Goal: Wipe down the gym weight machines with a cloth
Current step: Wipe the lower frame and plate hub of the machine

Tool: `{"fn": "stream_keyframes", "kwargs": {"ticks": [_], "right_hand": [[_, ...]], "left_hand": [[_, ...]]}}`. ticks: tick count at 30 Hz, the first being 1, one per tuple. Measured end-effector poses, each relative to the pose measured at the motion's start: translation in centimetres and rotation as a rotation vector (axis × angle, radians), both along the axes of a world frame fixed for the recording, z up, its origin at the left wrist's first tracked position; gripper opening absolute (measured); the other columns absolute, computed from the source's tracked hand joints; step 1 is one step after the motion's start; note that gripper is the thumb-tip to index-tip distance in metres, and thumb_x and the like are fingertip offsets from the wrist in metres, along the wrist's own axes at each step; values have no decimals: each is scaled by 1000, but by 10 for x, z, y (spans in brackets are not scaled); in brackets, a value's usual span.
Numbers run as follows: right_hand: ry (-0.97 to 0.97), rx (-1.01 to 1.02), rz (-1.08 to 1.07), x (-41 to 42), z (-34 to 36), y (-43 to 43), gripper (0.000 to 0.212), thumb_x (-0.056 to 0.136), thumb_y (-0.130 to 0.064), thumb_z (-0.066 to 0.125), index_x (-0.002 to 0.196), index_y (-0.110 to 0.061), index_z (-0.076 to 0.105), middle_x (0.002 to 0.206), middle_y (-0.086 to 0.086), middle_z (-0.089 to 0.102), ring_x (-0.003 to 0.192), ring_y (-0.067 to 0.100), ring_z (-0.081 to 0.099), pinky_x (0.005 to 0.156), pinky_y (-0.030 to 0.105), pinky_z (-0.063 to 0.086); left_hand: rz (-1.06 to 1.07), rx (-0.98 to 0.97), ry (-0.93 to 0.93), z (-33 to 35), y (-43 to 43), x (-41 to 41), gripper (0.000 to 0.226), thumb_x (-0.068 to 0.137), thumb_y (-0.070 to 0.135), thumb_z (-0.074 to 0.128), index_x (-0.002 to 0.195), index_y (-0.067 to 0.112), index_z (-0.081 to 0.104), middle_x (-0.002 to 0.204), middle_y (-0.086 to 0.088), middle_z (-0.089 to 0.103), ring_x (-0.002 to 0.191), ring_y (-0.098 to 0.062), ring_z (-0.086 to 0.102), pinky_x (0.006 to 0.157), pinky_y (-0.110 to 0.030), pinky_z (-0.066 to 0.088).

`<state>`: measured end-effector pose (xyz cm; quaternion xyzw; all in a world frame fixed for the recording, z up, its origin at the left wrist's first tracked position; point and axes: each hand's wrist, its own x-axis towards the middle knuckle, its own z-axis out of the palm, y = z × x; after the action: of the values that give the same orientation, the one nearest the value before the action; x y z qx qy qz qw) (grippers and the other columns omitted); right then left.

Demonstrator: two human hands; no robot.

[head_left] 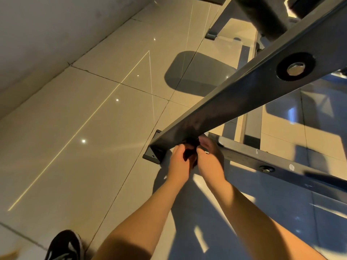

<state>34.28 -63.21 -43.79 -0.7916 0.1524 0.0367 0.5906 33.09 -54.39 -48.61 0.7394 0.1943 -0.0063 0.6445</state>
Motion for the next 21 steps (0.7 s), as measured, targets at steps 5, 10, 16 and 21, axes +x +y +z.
{"fn": "stream_keyframes", "kwargs": {"ticks": [5, 10, 16, 21], "right_hand": [[-38, -59, -22, -2, 2, -12, 28, 102, -12, 54, 127, -23, 64, 120, -7, 64, 109, 12, 61, 77, 10, 45], [-131, -150, 101, 2, 6, -21, 32, 102, -17, 55, 133, -24, 60, 123, -13, 61, 109, 3, 57, 79, 4, 41], [-142, -273, 214, 12, -4, -27, 20, 103, -26, 54, 121, -29, 62, 121, -5, 65, 110, 11, 61, 90, 26, 53], [-131, -307, 184, 7, -4, -41, 39, 103, -23, 54, 142, -20, 54, 145, 2, 57, 131, 19, 54, 100, 27, 46]], "left_hand": [[86, 32, -40, 4, -16, -18, 17, 101, 15, 58, 115, 25, 61, 122, 6, 59, 106, -5, 62, 81, -8, 50], [239, -48, -186, 25, -8, -10, 20, 96, 13, 64, 108, 29, 62, 127, 10, 49, 111, -2, 58, 93, -21, 55], [202, 5, -143, 24, -13, 13, 31, 97, 1, 58, 116, 25, 58, 126, 11, 46, 109, 1, 55, 96, -12, 47], [194, -53, -25, 18, -15, 9, 30, 98, -1, 54, 111, 26, 59, 127, 5, 48, 119, -20, 56, 97, -20, 50]]}}
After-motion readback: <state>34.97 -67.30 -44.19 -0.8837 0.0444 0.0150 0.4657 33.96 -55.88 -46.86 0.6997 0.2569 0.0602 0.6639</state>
